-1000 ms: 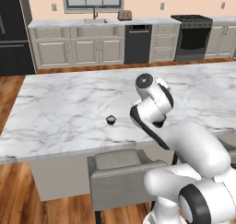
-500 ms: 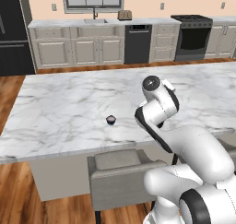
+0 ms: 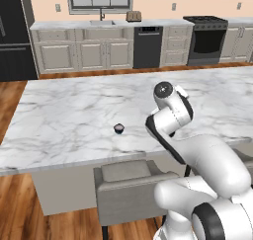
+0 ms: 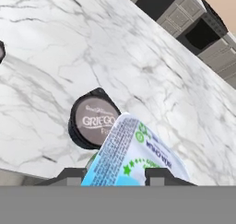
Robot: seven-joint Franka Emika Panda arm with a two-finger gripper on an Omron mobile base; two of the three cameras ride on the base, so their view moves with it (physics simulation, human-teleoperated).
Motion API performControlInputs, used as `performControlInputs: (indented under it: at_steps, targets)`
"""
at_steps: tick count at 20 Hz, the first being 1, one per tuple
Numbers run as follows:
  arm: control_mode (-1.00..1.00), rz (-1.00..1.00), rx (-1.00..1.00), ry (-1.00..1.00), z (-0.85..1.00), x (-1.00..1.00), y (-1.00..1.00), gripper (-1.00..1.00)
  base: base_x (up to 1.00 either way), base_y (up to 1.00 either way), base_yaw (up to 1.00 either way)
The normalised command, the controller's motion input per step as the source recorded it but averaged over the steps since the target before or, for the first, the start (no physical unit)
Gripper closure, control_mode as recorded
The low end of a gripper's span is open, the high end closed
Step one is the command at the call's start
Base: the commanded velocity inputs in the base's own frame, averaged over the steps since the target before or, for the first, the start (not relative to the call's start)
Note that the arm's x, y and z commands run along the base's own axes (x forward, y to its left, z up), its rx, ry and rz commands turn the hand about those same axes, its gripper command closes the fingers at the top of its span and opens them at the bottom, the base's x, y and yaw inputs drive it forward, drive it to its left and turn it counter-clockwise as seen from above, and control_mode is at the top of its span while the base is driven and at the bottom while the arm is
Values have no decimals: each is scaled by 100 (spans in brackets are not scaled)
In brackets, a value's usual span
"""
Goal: Stack the yogurt containers by placing the smaller containers on top of the larger containers.
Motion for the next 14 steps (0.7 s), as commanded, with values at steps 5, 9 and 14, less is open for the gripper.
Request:
performControlInputs:
  at_steps: [5, 9, 14]
  targets:
    - [-100, 1, 0, 0, 0, 0, -8, 100, 0, 0, 0]
    - [-100, 2, 0, 0, -3, 0, -3, 100, 0, 0, 0]
    - [-100, 2, 0, 0, -4, 0, -2, 100, 0, 0, 0]
